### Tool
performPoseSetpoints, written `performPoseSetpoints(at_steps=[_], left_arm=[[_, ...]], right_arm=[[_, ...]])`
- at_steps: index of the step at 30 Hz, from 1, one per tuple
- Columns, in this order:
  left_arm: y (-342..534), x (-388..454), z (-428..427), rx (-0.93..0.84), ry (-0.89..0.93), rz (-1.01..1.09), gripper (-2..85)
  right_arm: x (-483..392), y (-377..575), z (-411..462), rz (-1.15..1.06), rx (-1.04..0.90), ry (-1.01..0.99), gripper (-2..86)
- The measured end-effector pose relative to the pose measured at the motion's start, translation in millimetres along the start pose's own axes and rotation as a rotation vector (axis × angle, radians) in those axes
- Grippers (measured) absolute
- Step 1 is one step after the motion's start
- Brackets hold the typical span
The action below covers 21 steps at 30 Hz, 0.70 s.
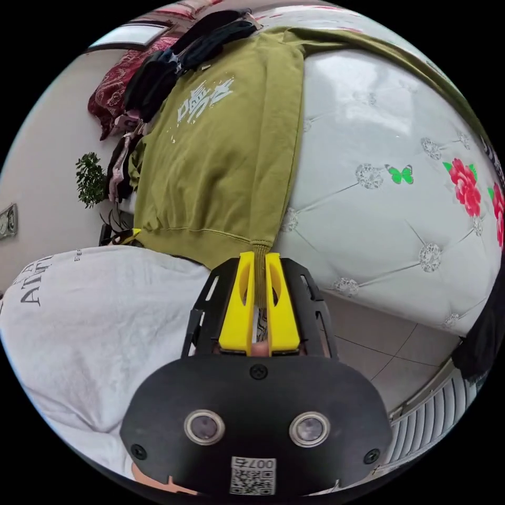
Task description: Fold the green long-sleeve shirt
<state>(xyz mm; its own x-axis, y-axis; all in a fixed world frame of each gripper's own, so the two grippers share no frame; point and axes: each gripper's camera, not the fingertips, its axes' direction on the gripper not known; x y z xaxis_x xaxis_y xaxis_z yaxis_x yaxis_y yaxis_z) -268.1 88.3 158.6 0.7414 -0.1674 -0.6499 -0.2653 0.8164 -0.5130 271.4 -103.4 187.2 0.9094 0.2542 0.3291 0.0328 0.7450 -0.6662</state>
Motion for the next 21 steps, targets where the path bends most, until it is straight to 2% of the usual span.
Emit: performPoseSetpoints(at_steps=[2, 4, 9, 15, 17, 21], left_arm=[[11.3, 30.0, 7.6, -0.016, -0.209, 0.135, -0.3], [14.5, 33.3, 21.5, -0.067, -0.274, 0.159, 0.0], [16.0, 11.0, 48.0, -0.041, -0.234, 0.042, 2.8], [27.0, 44.0, -4.7, 0.245, -0.469, 0.172, 8.8], [14.6, 60.5, -20.1, 0.334, -0.593, 0.243, 10.5], [-27.4, 77.2, -26.7, 0.425, -0.72, 0.318, 12.4]], right_arm=[[-8.2, 9.8, -2.7, -0.027, 0.038, 0.049, 1.1], [-7.9, 14.9, 7.1, -0.036, 0.016, 0.103, 1.3], [7.5, 15.6, 47.5, 0.114, -0.024, 0.081, 2.9], [-22.6, 35.1, 14.5, 0.068, 0.087, 0.182, 4.8], [-34.0, 38.0, 0.0, 0.079, 0.178, 0.223, 5.2], [-74.1, 13.9, -2.5, 0.052, 0.3, 0.223, 6.9]])
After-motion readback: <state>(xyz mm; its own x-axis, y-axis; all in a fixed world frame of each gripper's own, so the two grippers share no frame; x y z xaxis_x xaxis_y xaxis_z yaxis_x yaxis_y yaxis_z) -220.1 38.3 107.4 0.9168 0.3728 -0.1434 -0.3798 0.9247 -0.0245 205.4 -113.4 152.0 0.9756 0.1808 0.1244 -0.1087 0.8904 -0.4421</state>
